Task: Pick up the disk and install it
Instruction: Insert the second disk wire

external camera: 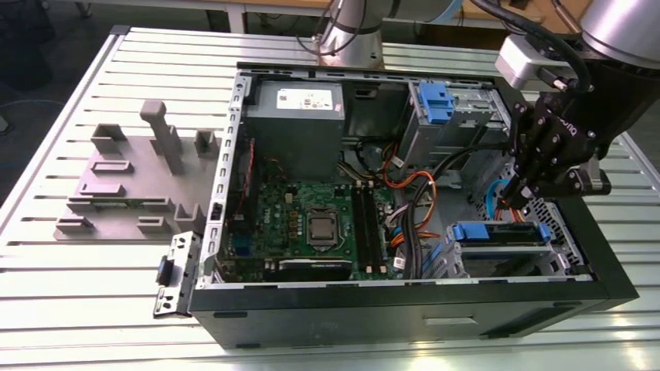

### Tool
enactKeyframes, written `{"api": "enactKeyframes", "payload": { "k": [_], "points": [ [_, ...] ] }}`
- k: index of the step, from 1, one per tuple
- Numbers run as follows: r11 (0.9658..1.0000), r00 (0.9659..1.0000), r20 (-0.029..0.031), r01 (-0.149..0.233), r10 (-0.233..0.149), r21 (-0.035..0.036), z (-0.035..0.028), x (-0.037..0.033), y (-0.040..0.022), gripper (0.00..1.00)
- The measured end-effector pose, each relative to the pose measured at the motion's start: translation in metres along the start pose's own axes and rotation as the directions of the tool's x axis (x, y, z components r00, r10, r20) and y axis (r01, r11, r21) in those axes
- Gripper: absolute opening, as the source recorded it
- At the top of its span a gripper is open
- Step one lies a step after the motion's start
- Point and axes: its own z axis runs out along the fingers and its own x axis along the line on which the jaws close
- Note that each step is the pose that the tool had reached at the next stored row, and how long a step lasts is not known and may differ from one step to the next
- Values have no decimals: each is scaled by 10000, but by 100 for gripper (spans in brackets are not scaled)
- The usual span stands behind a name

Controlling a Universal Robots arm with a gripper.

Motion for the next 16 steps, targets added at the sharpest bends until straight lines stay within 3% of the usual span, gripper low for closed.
{"api": "enactKeyframes", "payload": {
  "k": [9, 16],
  "points": [
    [10000, 10000, 1, 0, 0, 9, 1, 1, 3, 16],
    [9996, 10000, -2, -16, 16, 285, 16, 4, 93, 16]
  ]
}}
